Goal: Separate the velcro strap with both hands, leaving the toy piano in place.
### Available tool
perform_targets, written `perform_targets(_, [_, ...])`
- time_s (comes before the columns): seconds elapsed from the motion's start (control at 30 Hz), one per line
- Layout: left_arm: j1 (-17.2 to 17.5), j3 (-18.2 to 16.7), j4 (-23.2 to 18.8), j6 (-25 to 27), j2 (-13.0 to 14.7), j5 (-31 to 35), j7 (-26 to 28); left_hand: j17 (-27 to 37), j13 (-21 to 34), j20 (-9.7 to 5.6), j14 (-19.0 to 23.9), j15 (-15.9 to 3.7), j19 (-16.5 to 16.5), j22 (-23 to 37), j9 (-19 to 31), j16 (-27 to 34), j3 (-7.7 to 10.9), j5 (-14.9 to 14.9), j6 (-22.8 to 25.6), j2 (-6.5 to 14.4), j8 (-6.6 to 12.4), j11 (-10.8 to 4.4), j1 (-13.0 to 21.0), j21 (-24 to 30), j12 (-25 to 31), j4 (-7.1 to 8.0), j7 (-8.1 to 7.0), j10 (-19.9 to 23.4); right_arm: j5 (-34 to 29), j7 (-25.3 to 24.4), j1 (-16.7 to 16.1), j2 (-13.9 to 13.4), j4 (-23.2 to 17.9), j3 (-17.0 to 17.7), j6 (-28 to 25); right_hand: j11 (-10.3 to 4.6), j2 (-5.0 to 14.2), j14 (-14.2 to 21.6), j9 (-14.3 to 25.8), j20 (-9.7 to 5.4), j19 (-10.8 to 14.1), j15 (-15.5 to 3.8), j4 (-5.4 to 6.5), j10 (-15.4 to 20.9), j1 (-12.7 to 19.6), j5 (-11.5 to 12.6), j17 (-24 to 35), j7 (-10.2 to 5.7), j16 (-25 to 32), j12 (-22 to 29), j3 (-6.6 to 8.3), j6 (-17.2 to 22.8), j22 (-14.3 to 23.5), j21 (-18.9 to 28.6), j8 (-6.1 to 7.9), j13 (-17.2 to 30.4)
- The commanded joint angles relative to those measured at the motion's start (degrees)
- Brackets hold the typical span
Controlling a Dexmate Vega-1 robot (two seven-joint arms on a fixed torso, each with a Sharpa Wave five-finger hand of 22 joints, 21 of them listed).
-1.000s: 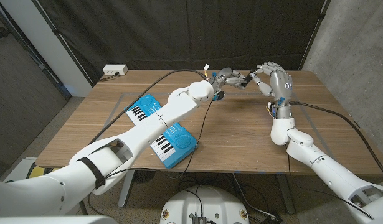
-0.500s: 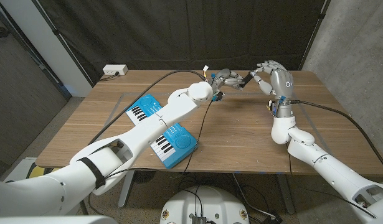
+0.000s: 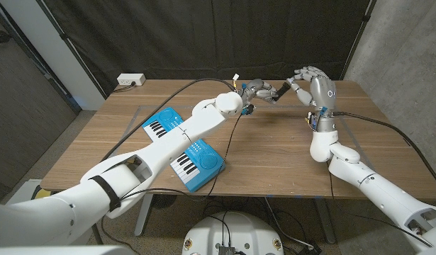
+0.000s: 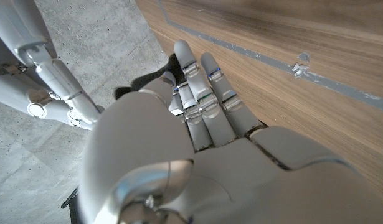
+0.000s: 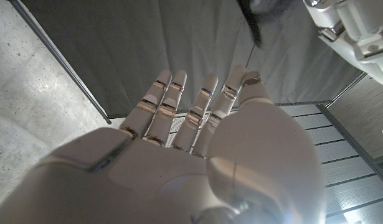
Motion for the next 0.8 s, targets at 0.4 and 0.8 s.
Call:
perform_targets(0.4, [-0.1,-0.4,0.1,-1.1,0.0,0.1,-0.4,0.3,1.2,-0.66,0.3,0.1,0.1,0.1,0.7,0.5,0.42,0.4,1.3,-0.3,0.45,-0.66,0.1,0.3,0.4,-0.09,2.93,0.3,1.8,3.4,-0.7,-4.3,-3.0,-2.1,0.1,0.2,-3.79,-3.8,-1.3,-3.51,-1.8,-5.42,3.23,-3.7,-8.0,-0.6,0.4,0.1,-0.6,-2.6,-5.12,-10.3,-0.2,-1.2,-5.89,0.2])
perform_targets(0.8, [0.3,-0.7,-0.9,-2.8,0.5,0.0,-0.9,0.4,1.8,-0.7,0.1,-0.05,-0.1,0.1,1.0,0.4,0.49,0.4,1.1,-0.2,0.45,-0.71,0.0,0.2,0.6,-0.03,2.85,0.3,0.8,4.0,-1.9,-3.9,-5.1,-2.3,-3.9,0.16,-4.46,-6.3,-1.0,-2.85,-2.8,-4.65,3.12,-7.2,-8.6,0.1,0.2,0.0,-0.8,-3.2,-5.71,-13.2,-0.3,-1.6,-7.55,0.2])
